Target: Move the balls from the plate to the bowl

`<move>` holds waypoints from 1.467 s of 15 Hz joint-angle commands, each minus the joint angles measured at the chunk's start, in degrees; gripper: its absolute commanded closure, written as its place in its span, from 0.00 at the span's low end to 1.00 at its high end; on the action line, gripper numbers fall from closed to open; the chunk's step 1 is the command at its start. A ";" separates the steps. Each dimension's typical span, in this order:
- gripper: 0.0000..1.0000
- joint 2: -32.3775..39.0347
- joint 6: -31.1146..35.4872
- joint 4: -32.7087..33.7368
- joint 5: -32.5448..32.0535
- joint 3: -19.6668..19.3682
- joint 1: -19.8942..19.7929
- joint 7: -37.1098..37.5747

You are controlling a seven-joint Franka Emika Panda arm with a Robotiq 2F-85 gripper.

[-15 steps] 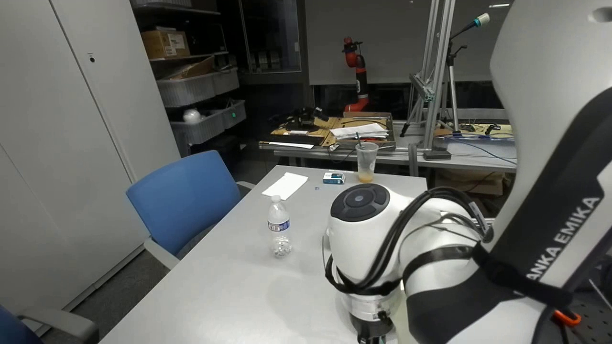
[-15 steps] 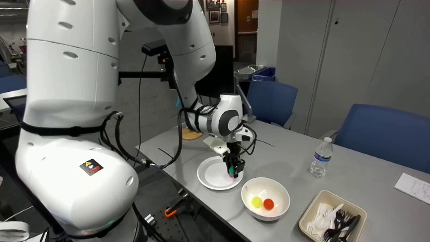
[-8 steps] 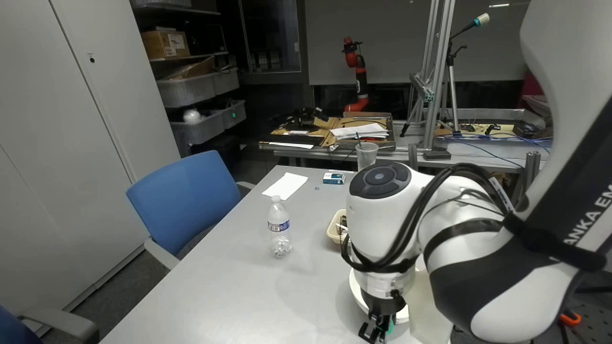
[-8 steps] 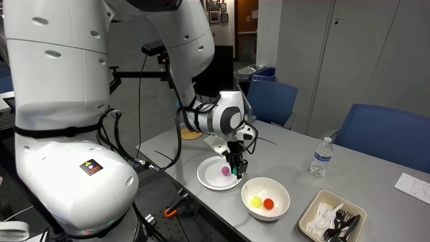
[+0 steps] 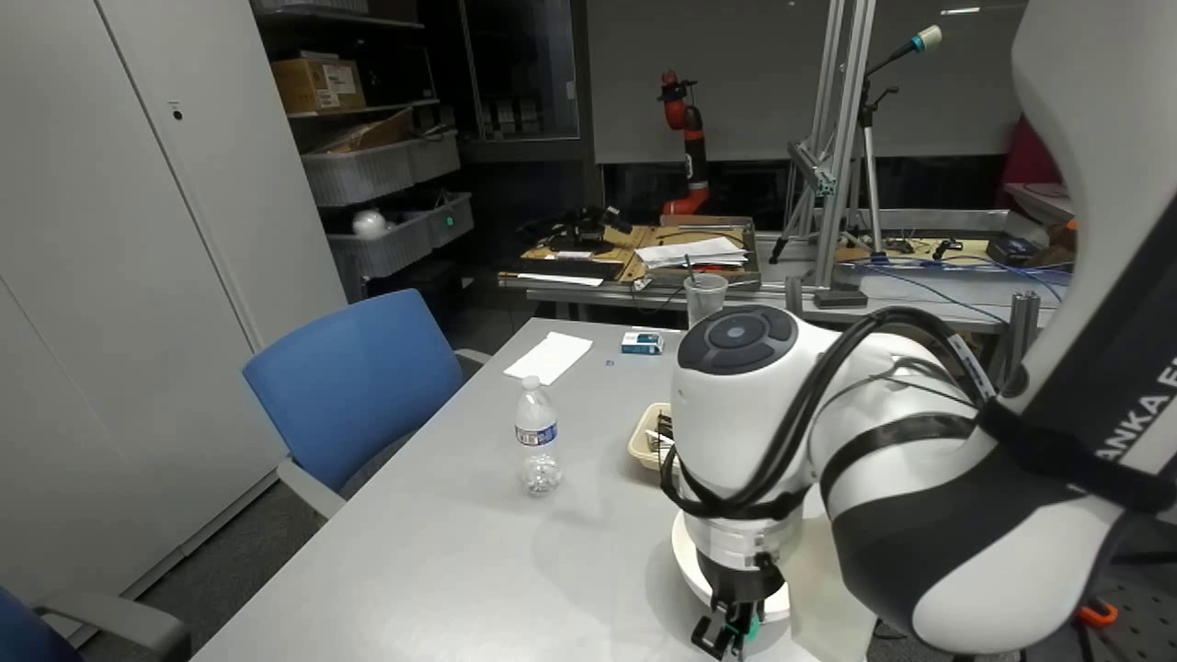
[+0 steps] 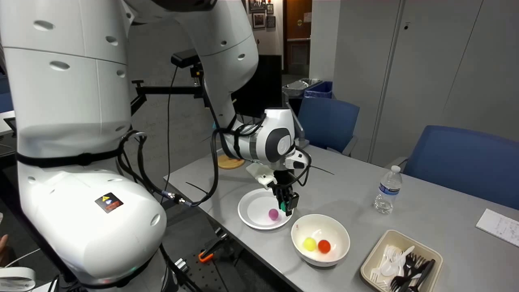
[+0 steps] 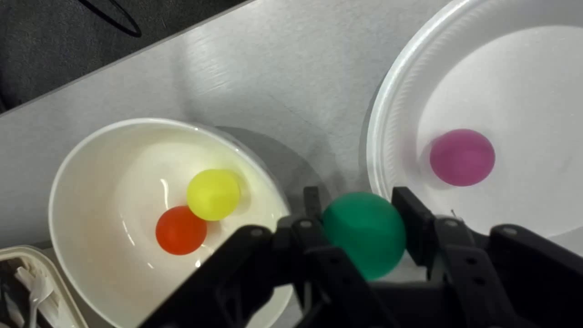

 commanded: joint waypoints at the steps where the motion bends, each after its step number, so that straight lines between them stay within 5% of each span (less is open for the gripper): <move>1: 0.82 -1.56 -0.45 0.03 -1.15 0.39 -3.74 0.16; 11: 0.82 1.29 2.09 3.39 2.20 0.04 -13.56 -0.34; 22: 0.82 7.72 3.57 8.46 7.17 -0.89 -12.51 1.26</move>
